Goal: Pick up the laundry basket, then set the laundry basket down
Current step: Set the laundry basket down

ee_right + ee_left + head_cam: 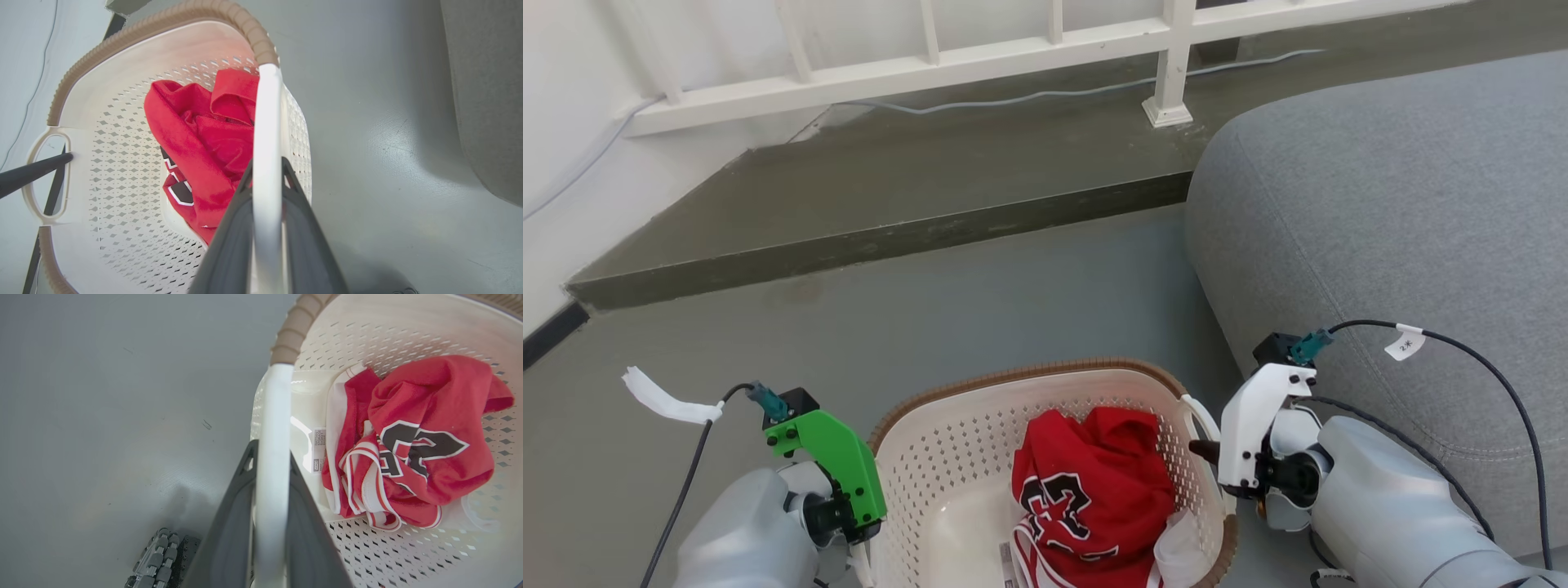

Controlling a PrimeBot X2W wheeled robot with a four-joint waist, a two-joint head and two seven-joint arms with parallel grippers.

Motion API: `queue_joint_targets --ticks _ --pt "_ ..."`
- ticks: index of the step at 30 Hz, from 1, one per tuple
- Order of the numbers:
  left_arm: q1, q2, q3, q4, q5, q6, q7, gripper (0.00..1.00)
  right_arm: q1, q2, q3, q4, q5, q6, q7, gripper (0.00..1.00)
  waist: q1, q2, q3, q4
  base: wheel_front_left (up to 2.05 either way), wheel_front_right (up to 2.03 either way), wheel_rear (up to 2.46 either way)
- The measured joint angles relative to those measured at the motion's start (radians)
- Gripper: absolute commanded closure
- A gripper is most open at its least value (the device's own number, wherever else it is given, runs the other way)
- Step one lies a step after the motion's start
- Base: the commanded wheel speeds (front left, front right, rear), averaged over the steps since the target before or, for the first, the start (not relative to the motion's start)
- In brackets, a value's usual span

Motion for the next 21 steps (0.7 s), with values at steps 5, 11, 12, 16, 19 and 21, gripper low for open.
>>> queue_joint_targets --ticks 5,11,12,16,19,21 --pt "0.0 0.0 -0.002 -0.004 0.0 0.002 -0.014 1.0 0.0 -0.001 0.003 -0.004 0.001 0.0 -0.002 1.0 0.0 0.0 0.019 0.001 0.0 0.0 0.0" --pt "-0.001 0.001 -0.005 -0.013 0.0 0.009 -0.032 1.0 0.0 -0.003 0.007 -0.012 0.005 0.0 -0.012 1.0 0.0 0.0 0.058 0.004 0.0 0.0 0.0" --pt "-0.002 0.002 -0.006 -0.016 0.0 0.009 -0.037 1.0 -0.001 -0.005 0.008 -0.014 0.007 0.0 -0.016 1.0 0.0 0.0 0.065 0.005 0.0 0.0 0.0" --pt "-0.009 0.002 -0.009 -0.031 0.0 0.016 -0.053 1.0 -0.007 -0.014 0.01 -0.028 0.007 0.0 -0.03 1.0 0.0 0.0 0.102 0.008 0.0 0.0 0.0" --pt "-0.026 0.002 -0.012 -0.039 0.001 0.019 -0.071 1.0 -0.022 -0.022 0.012 -0.038 0.007 0.0 -0.044 1.0 0.0 0.0 0.134 0.01 0.0 0.0 0.0" --pt "-0.042 0.002 -0.013 -0.044 0.002 0.021 -0.085 1.0 -0.035 -0.026 0.013 -0.045 0.007 0.0 -0.054 1.0 0.0 0.0 0.156 0.011 0.0 0.0 0.0"
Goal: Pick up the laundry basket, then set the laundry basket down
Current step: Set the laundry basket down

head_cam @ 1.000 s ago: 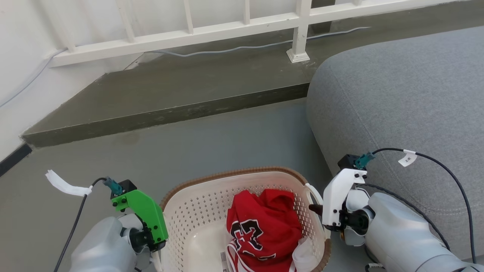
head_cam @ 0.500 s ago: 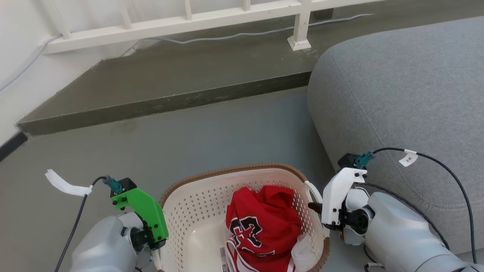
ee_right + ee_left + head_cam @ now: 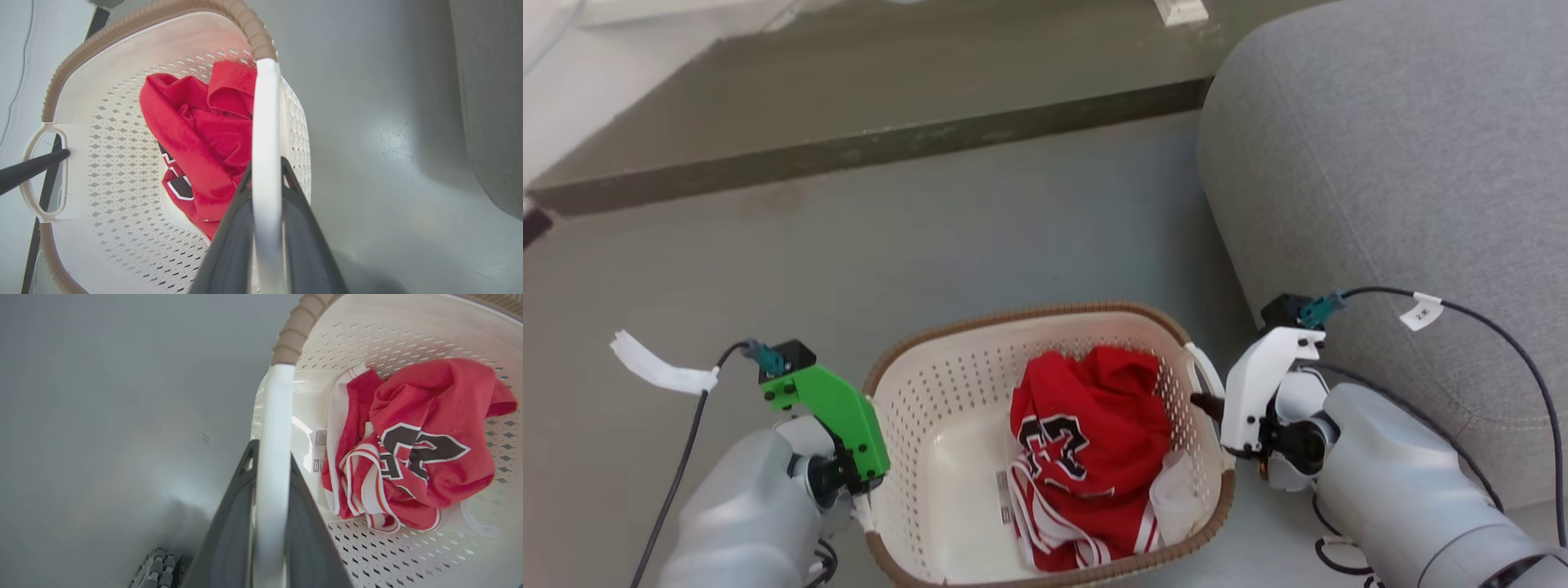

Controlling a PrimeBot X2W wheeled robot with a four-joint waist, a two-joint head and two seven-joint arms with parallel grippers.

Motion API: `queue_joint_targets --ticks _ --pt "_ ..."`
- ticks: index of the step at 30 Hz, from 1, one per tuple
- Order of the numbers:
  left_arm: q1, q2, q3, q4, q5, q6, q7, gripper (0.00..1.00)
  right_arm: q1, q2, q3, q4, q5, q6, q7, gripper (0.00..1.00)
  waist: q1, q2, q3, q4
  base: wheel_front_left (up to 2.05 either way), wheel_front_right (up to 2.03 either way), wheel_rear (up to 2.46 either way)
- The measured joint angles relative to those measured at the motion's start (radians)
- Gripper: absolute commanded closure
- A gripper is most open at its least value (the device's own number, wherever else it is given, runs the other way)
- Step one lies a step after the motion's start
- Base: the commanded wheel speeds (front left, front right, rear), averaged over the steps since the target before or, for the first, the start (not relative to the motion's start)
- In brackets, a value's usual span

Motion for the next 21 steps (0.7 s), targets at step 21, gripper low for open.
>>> queue_joint_targets --ticks 21 --pt "-0.144 -0.006 -0.026 -0.063 0.064 0.033 -0.184 1.0 -0.141 -0.054 0.012 -0.064 -0.04 0.0 -0.166 1.0 0.0001 0.0 0.262 0.012 0.0 0.0 0.0"
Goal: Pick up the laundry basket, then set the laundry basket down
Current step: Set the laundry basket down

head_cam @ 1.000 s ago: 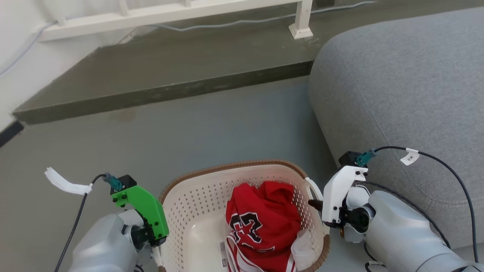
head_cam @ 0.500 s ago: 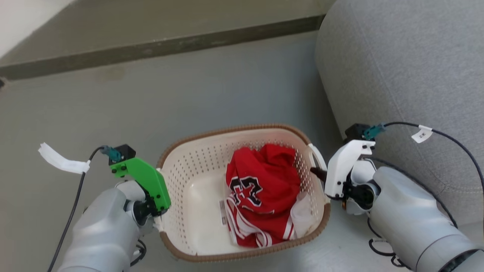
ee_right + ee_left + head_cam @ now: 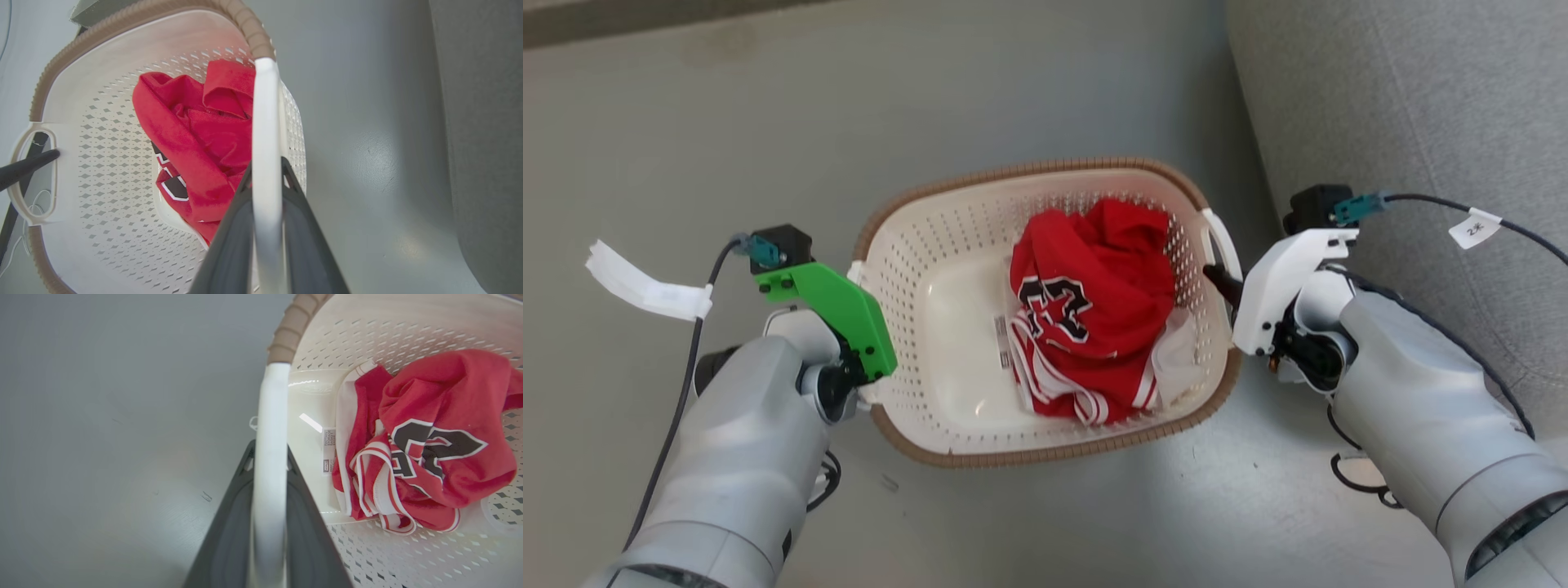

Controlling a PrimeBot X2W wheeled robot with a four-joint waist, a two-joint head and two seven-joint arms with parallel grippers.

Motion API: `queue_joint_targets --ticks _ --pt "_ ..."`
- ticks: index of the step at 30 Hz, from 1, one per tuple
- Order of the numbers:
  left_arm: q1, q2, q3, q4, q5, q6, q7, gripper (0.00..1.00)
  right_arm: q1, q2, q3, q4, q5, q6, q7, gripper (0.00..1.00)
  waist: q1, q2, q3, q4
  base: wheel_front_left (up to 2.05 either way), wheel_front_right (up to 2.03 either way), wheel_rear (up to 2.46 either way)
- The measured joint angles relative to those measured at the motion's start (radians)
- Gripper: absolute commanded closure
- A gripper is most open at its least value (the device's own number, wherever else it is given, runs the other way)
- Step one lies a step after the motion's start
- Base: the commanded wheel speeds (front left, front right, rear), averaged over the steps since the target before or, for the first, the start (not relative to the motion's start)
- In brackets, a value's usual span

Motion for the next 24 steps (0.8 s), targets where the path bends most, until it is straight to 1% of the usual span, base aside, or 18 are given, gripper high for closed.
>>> queue_joint_targets --ticks 10,19,24 --pt "-0.072 -0.002 -0.009 -0.018 0.024 0.018 -0.076 1.0 -0.061 -0.02 0.015 -0.019 -0.033 0.0 -0.1 1.0 0.0001 0.0 0.128 0.002 0.0 0.0 0.0" --pt "-0.146 -0.013 -0.014 -0.033 0.058 0.054 -0.162 1.0 -0.146 -0.04 0.024 -0.01 -0.089 0.003 -0.203 1.0 0.0001 0.0 0.244 0.008 0.0 0.0 0.0" --pt "-0.178 -0.014 -0.014 -0.036 0.066 0.064 -0.194 1.0 -0.184 -0.041 0.027 -0.002 -0.101 0.003 -0.234 1.0 0.0001 0.0 0.308 0.012 0.0 0.0 0.0"
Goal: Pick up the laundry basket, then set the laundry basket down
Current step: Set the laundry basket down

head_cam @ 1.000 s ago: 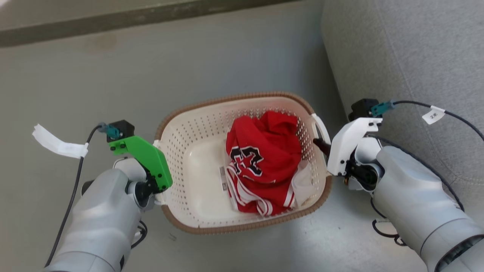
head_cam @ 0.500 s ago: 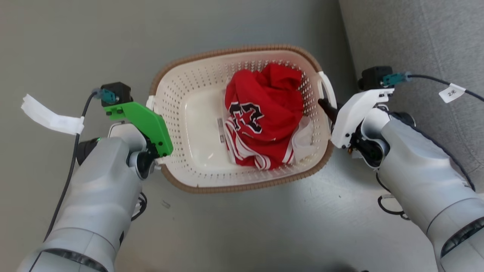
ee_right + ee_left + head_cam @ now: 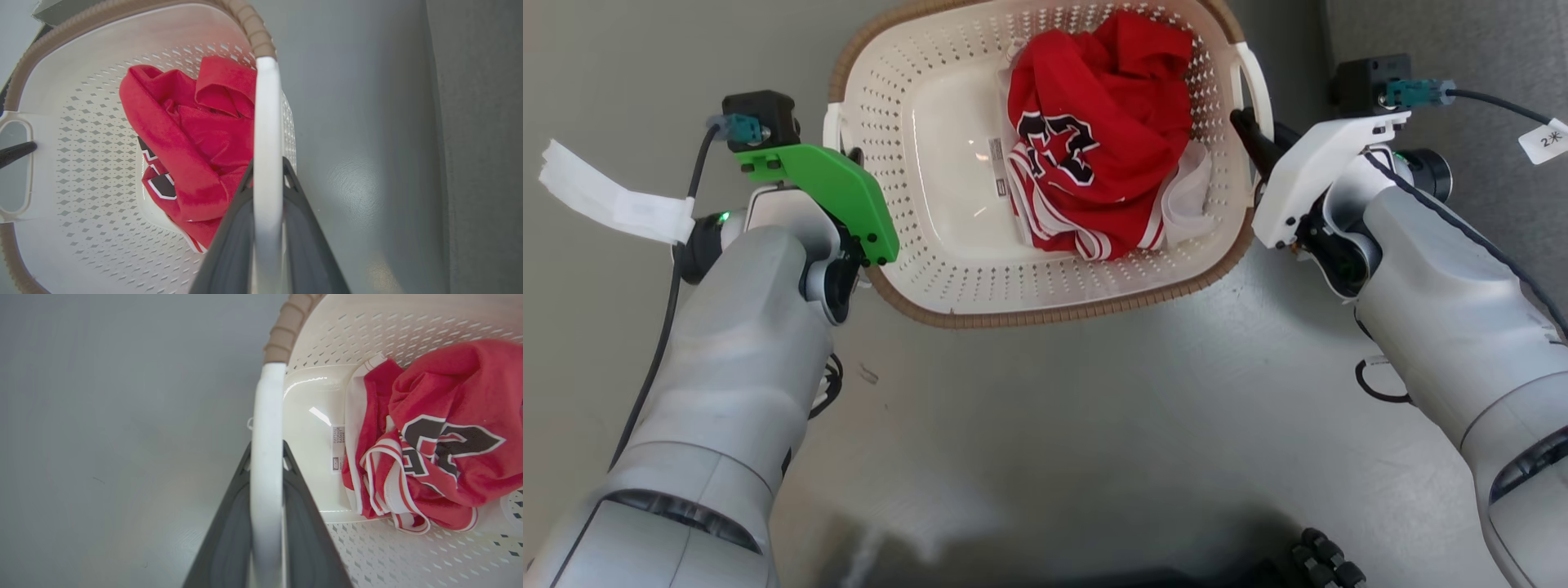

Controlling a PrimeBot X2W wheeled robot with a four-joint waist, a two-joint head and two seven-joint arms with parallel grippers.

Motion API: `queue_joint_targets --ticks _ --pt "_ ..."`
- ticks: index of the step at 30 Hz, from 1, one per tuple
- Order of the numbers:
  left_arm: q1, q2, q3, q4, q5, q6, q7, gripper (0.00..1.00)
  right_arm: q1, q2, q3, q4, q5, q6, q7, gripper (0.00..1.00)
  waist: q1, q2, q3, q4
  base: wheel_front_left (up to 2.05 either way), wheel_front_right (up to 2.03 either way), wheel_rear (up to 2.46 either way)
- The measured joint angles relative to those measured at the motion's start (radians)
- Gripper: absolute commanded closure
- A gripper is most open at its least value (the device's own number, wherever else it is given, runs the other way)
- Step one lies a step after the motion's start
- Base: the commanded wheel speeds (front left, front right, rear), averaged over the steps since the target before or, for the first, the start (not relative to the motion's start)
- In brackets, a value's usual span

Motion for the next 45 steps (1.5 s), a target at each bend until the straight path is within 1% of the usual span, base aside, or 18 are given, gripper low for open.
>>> queue_joint_targets --ticks 10,20,34,40,45 --pt "-0.046 0.0 -0.01 0.008 0.021 0.006 -0.06 1.0 -0.05 0.003 0.001 0.022 -0.021 0.0 -0.07 1.0 0.0 0.0 0.12 0.004 0.0 0.0 0.0" --pt "-0.063 -0.005 -0.021 0.025 0.038 0.015 -0.117 1.0 -0.06 0.013 0.007 0.048 -0.036 0.0 -0.117 1.0 0.0 0.0 0.202 0.012 0.0 0.0 0.0" --pt "-0.115 -0.008 -0.029 0.04 0.066 0.021 -0.173 1.0 -0.108 0.019 0.003 0.079 -0.037 0.0 -0.138 1.0 -0.0001 0.0 0.259 0.015 0.0 0.0 0.0" --pt "-0.119 -0.008 -0.035 0.042 0.065 0.02 -0.174 1.0 -0.115 0.022 0.004 0.092 -0.037 0.001 -0.146 1.0 -0.0001 0.0 0.266 0.015 0.0 0.0 0.0" --pt "-0.119 -0.007 -0.039 0.042 0.063 0.011 -0.173 1.0 -0.119 0.026 0.003 0.102 -0.036 0.001 -0.147 1.0 -0.0001 0.0 0.267 0.016 0.0 0.0 0.0"
